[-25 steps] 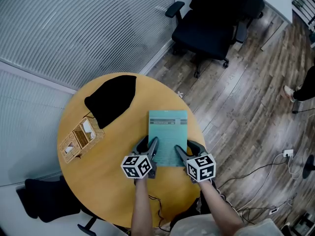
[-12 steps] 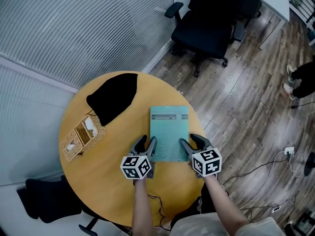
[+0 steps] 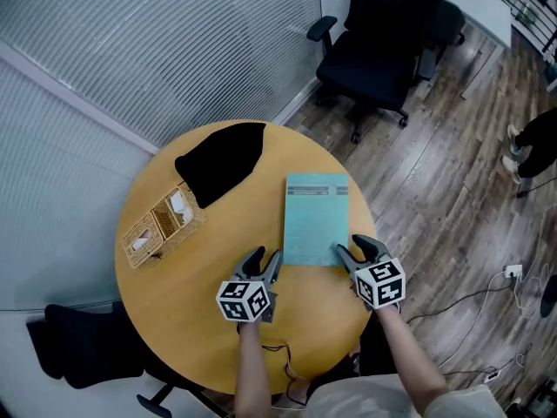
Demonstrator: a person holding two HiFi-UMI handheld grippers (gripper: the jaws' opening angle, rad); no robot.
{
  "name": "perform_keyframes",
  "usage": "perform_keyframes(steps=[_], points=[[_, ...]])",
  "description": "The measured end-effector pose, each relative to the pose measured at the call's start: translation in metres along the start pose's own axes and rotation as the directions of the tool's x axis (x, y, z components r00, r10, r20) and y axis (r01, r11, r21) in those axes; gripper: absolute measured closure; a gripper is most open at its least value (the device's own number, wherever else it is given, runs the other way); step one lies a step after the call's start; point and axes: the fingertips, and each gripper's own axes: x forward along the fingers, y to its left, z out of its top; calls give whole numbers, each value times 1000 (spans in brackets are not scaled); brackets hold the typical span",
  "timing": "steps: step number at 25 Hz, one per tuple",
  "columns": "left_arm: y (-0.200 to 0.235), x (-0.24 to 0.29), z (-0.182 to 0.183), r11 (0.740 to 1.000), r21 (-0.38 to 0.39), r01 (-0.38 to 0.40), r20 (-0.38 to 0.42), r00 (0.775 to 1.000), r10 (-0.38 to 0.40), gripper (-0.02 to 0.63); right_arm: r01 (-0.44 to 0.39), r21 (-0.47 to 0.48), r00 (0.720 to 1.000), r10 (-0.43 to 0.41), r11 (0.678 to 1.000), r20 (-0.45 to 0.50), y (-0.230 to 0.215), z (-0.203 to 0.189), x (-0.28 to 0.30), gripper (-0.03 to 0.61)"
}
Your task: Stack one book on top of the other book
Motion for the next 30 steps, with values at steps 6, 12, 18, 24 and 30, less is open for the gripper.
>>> perform_keyframes(steps=[6,12,18,24,30], points=[[-13,-39,-12,998,-58,4,51,999,-2,410,-17,-46,1000,17,999,1,25,0,-37,390],[-49,-73,-13,998,-66,-4,117,993,12,410,-95,-96,995,95,991,-7,56,-5,-67,390],[-99,-104,-27,998,-47,-33,146,988,39,410,-145,-116,989,147,983,8,65,-16,-106,390],[-139,-126,-43,996,-54,-66,176,982,74,410,-185,-136,981,191,973,32,67,-21,-139,390],[-171,-139,-53,992,-54,-117,198,972,126,410,-226,-167,971,237,960,44,66,-26,-172,390]])
